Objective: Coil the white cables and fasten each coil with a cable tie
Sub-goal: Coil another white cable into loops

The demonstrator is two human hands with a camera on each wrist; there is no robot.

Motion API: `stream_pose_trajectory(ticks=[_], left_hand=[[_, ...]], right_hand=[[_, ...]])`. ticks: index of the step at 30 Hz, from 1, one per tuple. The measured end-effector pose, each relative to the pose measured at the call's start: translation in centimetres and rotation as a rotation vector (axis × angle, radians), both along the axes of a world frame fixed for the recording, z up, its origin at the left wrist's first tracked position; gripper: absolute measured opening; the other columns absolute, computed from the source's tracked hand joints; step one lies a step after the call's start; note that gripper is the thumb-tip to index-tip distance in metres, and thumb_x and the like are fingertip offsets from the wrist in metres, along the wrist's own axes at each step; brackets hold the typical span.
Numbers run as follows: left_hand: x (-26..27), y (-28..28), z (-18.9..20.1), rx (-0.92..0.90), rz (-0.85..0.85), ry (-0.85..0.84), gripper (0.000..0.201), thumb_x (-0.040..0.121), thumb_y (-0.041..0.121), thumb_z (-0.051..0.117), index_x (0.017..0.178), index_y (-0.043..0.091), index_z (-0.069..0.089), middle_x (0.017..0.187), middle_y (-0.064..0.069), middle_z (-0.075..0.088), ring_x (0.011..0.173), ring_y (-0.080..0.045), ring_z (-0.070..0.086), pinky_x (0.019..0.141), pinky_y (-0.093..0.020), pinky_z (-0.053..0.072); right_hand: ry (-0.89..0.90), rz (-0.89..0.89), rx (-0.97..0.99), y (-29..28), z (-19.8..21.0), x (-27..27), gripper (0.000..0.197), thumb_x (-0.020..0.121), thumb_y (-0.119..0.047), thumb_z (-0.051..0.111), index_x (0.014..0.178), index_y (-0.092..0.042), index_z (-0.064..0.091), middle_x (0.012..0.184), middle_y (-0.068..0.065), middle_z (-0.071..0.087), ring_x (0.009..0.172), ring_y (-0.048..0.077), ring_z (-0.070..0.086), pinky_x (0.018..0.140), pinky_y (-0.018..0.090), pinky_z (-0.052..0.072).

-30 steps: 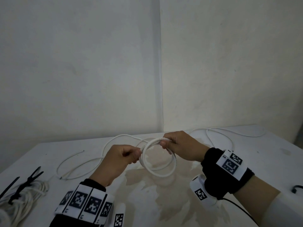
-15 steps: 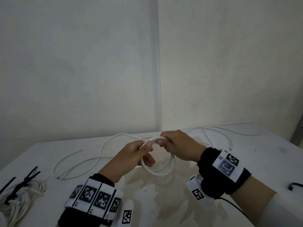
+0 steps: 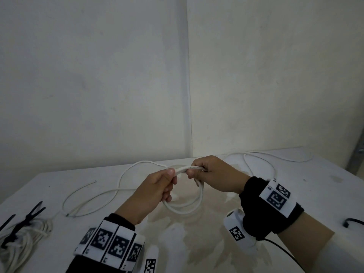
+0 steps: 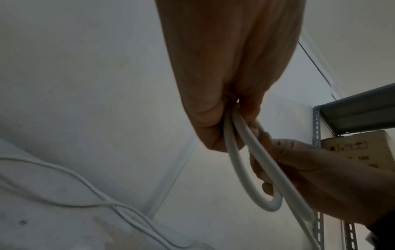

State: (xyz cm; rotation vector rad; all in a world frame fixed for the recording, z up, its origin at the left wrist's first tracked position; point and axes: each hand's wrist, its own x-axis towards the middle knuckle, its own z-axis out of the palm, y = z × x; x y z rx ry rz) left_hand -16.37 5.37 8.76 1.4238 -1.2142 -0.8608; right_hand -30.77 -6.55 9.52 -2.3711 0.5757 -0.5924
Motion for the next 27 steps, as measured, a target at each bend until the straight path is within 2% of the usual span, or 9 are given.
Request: stream_pose_trajectory(ticks=[3, 6, 8, 10, 13, 17, 20, 24, 27], left_hand=[[0.2, 0.1, -0.2, -0.014, 0.029, 0.075, 0.036, 0.096, 0.030, 0.034, 0.073, 0.007, 0.050, 0.047, 0.011, 0.030, 0.043, -0.005, 0.031, 0.051, -0.018, 0.040], [0.8, 0.5, -0.1, -0.015, 0.059, 0.197, 0.036, 0.097, 0.029, 0.035, 0.074, 0.006, 0.051, 0.047, 0.010, 0.030, 0.041, -0.005, 0.029, 0.047, -0.016, 0.041], [0.9, 0.6, 0.0, -0.027, 0.064, 0.279, 0.036, 0.097, 0.029, 0.035, 0.075, 0.006, 0.051, 0.046, 0.009, 0.030, 0.040, -0.004, 0.029, 0.045, -0.016, 0.040], [0.8, 0.5, 0.0, -0.037, 0.057, 0.333, 0.036, 0.097, 0.029, 0.036, 0.075, 0.006, 0.052, 0.047, 0.009, 0.030, 0.040, -0.004, 0.028, 0.044, -0.016, 0.040], [0.6, 0.3, -0.1, -0.055, 0.053, 0.386, 0.035, 0.097, 0.029, 0.036, 0.074, 0.006, 0.051, 0.046, 0.008, 0.030, 0.038, -0.004, 0.029, 0.043, -0.016, 0.039], [0.6, -0.1, 0.0, -0.093, 0.066, 0.418, 0.035, 0.096, 0.030, 0.035, 0.074, 0.007, 0.051, 0.046, 0.009, 0.030, 0.039, -0.004, 0.029, 0.044, -0.017, 0.040], [0.3, -0.5, 0.1, -0.122, 0.072, 0.426, 0.036, 0.097, 0.030, 0.034, 0.074, 0.008, 0.050, 0.046, 0.009, 0.031, 0.039, -0.004, 0.030, 0.044, -0.016, 0.041], [0.5, -0.6, -0.1, -0.139, 0.107, 0.360, 0.036, 0.098, 0.030, 0.032, 0.077, 0.008, 0.050, 0.045, 0.011, 0.032, 0.040, -0.003, 0.032, 0.048, -0.016, 0.042], [0.8, -0.6, -0.7, -0.141, 0.139, 0.335, 0.036, 0.098, 0.030, 0.031, 0.077, 0.008, 0.050, 0.046, 0.012, 0.033, 0.041, -0.003, 0.032, 0.049, -0.016, 0.042]], right_hand=[[-0.089, -0.002, 0.089, 0.2, 0.4, -0.3, 0.018, 0.090, -0.022, 0.057, 0.078, -0.013, 0.065, 0.063, -0.009, 0.054, 0.055, 0.002, 0.044, 0.058, 0.017, 0.035], [-0.084, -0.024, -0.014, -0.1, 0.3, -0.9, 0.019, 0.096, -0.015, 0.047, 0.093, -0.008, 0.064, 0.068, -0.010, 0.053, 0.060, 0.006, 0.045, 0.061, 0.013, 0.036], [-0.069, -0.073, -0.143, -0.5, -0.7, -1.0, 0.023, 0.097, -0.015, 0.042, 0.101, -0.005, 0.063, 0.069, -0.006, 0.052, 0.065, 0.011, 0.048, 0.067, 0.016, 0.038], [-0.090, -0.157, -0.266, -0.6, -1.5, -1.0, 0.029, 0.097, -0.020, 0.042, 0.104, -0.005, 0.065, 0.075, 0.004, 0.058, 0.072, 0.021, 0.053, 0.072, 0.029, 0.042], [-0.114, -0.337, -0.532, -0.9, -2.7, -0.4, 0.037, 0.090, -0.036, 0.045, 0.092, -0.011, 0.072, 0.075, 0.008, 0.057, 0.069, 0.026, 0.050, 0.061, 0.034, 0.041], [0.015, -0.345, -0.255, -0.4, -1.8, 0.1, 0.032, 0.094, -0.027, 0.051, 0.082, -0.002, 0.066, 0.064, -0.001, 0.038, 0.069, 0.017, 0.040, 0.062, 0.026, 0.023], [-0.165, -0.283, 0.074, 0.2, -1.8, 0.5, 0.034, 0.094, -0.019, 0.050, 0.067, 0.000, 0.060, 0.058, 0.002, 0.053, 0.054, 0.008, 0.050, 0.061, 0.020, 0.041], [-0.373, -0.153, 0.650, 1.4, -1.1, 0.8, 0.036, 0.095, -0.024, 0.045, 0.080, 0.002, 0.065, 0.066, 0.004, 0.062, 0.059, 0.011, 0.058, 0.061, 0.022, 0.052], [-0.407, -0.088, 0.700, 1.8, -0.8, 0.6, 0.033, 0.091, -0.032, 0.052, 0.084, -0.003, 0.065, 0.073, 0.005, 0.065, 0.065, 0.013, 0.061, 0.063, 0.020, 0.052]])
